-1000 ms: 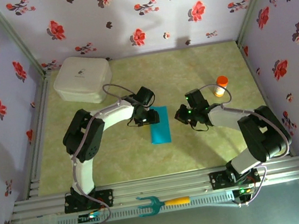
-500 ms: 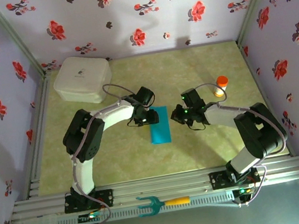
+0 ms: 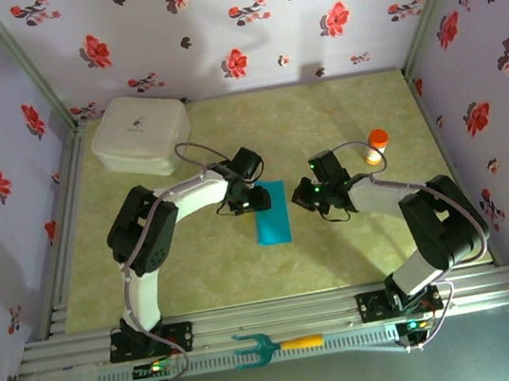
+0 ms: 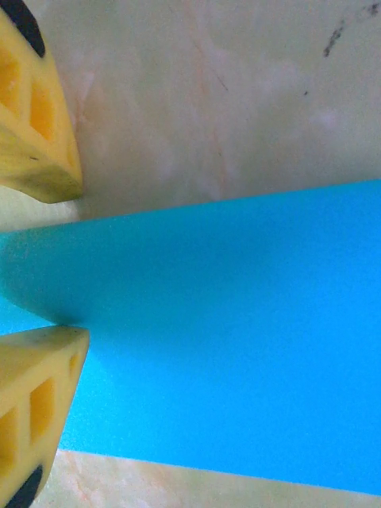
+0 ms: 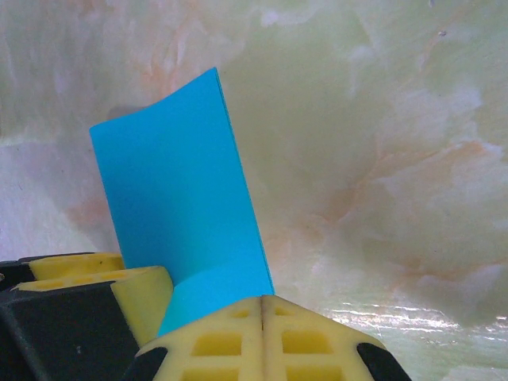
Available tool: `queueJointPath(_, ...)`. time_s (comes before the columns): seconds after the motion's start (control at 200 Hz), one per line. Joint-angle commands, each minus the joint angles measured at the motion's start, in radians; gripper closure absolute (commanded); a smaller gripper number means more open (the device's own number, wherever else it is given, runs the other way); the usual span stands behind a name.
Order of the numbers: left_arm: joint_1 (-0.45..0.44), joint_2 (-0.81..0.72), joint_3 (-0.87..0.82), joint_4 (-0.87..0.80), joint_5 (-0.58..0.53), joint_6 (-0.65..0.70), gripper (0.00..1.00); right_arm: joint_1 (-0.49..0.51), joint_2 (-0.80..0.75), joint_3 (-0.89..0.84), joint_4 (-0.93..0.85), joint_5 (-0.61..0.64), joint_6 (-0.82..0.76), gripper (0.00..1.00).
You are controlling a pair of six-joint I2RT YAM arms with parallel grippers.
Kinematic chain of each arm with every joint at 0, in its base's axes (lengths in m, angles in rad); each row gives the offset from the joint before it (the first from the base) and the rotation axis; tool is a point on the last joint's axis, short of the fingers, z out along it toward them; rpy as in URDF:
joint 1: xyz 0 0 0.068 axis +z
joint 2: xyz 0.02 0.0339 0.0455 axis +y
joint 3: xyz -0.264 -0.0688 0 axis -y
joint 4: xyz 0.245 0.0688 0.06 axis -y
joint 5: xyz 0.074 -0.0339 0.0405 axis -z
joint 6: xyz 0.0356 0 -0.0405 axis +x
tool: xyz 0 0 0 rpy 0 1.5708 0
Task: Fold a paper plane with a square sheet of paper (pick it up from the middle)
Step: Hold the square sheet of paper at the center of the table.
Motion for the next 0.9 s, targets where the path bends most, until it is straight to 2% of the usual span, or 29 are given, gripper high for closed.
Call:
queueJointPath(0.0, 0.017, 0.105, -0.029, 0.018, -0.116, 0.026, 0.5, 0.003, -0.014, 0.016, -0.019, 0.017, -0.01, 0.96)
queueJointPath(0.63, 0.018, 0.11, -0.024, 0.015, -0.114, 0.038, 0.49, 0.003, -0.005, 0.023, -0.018, 0.003, -0.011, 0.96)
queueJointPath(0.895, 0.018, 0.11, -0.022, 0.015, -0.114, 0.037, 0.49, 0.021, 0.058, 0.042, 0.066, -0.076, 0.002, 1.0)
